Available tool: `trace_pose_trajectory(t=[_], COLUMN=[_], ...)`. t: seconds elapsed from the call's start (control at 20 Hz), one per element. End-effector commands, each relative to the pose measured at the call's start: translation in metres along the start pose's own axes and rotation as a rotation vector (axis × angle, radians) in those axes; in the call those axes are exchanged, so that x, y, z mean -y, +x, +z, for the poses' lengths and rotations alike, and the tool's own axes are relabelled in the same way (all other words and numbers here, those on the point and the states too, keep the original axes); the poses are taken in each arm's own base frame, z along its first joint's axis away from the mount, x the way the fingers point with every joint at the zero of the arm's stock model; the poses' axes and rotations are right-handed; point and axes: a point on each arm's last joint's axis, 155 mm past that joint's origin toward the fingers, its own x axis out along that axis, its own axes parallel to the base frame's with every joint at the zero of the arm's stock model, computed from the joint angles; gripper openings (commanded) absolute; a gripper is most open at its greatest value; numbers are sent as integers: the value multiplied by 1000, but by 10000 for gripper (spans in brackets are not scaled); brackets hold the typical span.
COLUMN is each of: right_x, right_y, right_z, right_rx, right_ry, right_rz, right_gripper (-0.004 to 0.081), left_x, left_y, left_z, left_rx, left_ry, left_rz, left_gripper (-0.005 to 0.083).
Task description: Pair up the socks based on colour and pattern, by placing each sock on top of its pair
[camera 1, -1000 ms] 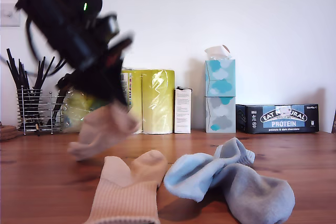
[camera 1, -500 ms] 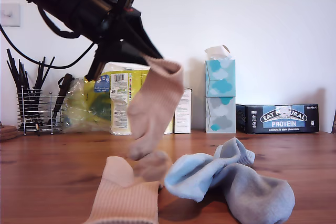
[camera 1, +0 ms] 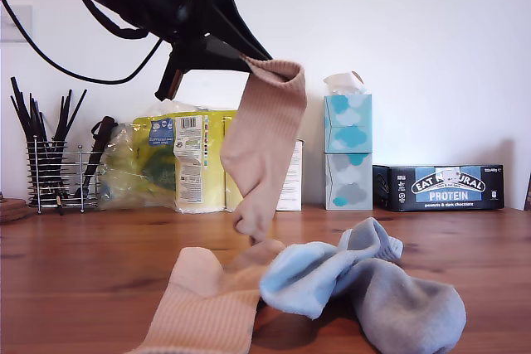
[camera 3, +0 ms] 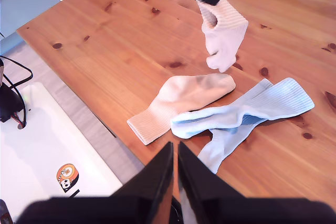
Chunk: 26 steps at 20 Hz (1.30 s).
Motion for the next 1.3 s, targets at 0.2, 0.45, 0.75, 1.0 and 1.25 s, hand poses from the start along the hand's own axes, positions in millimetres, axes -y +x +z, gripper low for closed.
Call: trace_pose_trajectory(t=[0.2, 0.45, 0.75, 1.0, 1.25], right_x=[1, 0, 0, 1, 1], right_y=[1, 1, 1, 1, 1], right_z=[-1, 0, -1, -1, -1], right_rx=[0, 1, -2, -2, -2], right_ry=[-9, -14, -36, -58, -61], right_rz=[-1, -1, -1, -1, -1], right_gripper=[-12, -12, -12, -12, -12], left_x=[10, -19, -34, -54, -82], left_y=[12, 2, 6, 11, 6], left_z=[-39, -90, -147, -181, -202], left_rx=[-139, -304, -440, -477, -508], left_ry=[-38, -109, -210, -299, -299], left_rz=[-7, 139, 170, 202, 338], left_gripper=[-22, -22, -22, -22, -22])
